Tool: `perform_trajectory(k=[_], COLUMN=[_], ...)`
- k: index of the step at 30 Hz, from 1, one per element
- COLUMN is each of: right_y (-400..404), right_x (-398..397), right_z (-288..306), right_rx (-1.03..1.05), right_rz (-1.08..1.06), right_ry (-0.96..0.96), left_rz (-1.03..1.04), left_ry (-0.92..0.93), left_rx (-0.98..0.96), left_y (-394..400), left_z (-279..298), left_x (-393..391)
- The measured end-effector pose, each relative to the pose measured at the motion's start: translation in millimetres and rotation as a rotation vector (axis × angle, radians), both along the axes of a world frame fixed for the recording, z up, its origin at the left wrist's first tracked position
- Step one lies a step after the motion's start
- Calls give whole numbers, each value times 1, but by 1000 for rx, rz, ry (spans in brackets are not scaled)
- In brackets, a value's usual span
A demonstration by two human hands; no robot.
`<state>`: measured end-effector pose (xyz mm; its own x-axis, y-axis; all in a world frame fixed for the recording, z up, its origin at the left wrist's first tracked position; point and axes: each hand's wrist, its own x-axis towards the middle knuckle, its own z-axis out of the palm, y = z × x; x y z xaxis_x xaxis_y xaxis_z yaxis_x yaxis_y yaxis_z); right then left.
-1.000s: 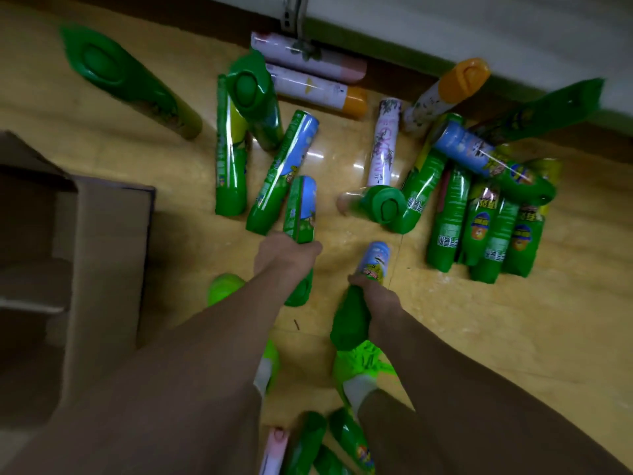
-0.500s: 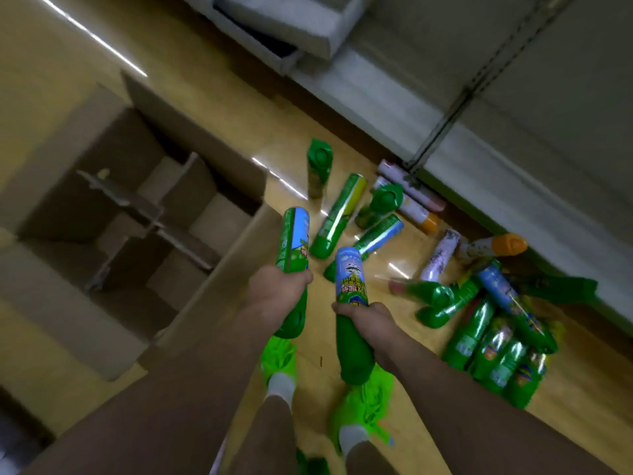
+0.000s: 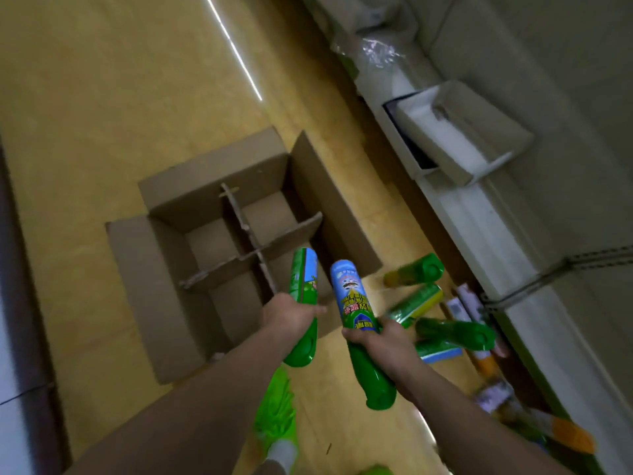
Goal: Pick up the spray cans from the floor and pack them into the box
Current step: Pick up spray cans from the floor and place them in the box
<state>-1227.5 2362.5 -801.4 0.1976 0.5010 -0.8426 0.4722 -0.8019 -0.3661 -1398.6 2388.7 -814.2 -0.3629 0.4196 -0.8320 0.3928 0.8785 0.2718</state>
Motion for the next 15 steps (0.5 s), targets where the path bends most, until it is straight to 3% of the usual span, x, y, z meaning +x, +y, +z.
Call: perform_trajectory(k=[7, 15], right_y=[86, 141], right_x=[-30, -48], right_z=[-33, -87], right_rx=[-87, -150], right_rz=[238, 610], right_ry=[-107, -250], left_rz=[-15, -33], left_ry=[-75, -93], left_rx=[-114, -176], left_y=[43, 77], left_z=[-35, -86], left_x=[-36, -24])
